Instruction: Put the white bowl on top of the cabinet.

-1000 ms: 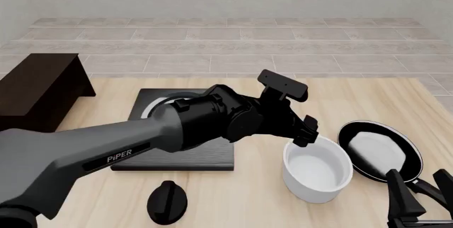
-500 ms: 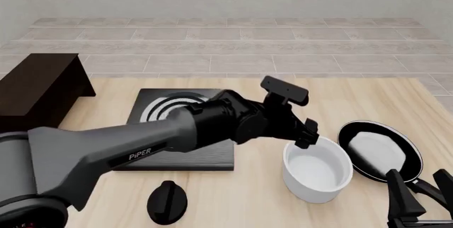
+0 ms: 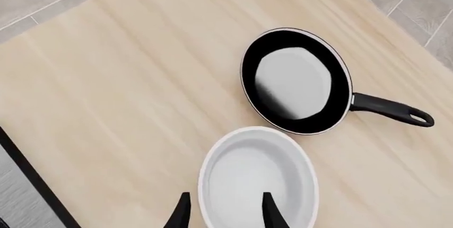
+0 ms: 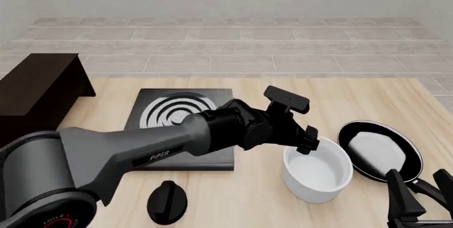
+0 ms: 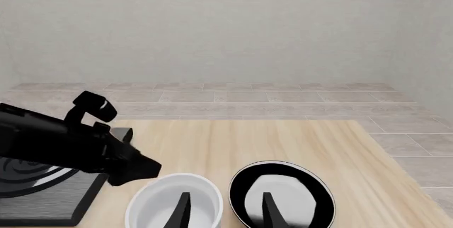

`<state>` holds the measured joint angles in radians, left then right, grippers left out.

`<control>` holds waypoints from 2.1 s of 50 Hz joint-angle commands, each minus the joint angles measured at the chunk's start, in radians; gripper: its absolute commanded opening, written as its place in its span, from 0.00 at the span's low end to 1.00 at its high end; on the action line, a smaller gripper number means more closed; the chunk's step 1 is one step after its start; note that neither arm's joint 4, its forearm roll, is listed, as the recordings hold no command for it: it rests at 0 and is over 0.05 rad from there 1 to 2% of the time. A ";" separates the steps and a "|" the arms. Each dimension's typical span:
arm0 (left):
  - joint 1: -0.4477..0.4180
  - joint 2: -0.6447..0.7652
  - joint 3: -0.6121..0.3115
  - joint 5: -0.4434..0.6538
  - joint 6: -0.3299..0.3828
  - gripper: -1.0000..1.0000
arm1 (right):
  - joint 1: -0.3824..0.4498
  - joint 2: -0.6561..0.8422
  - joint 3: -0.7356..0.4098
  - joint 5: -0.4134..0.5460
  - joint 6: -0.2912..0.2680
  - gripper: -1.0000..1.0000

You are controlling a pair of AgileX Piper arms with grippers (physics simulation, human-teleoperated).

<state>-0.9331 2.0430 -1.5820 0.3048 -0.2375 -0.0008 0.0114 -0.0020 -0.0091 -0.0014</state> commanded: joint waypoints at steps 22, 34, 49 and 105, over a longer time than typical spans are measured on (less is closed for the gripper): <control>0.020 0.102 -0.037 -0.036 -0.018 1.00 | 0.000 0.000 0.000 0.000 0.000 1.00; 0.019 0.145 -0.059 -0.044 -0.022 1.00 | 0.000 0.000 0.000 0.000 0.000 1.00; 0.020 0.195 -0.082 -0.043 -0.022 1.00 | 0.000 -0.001 0.000 0.000 0.000 1.00; 0.037 0.249 -0.122 0.005 0.019 0.00 | 0.000 0.000 0.000 0.000 0.000 1.00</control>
<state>-0.8869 2.3408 -1.7680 0.3095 -0.1675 -0.0007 0.0114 -0.0020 -0.0091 -0.0015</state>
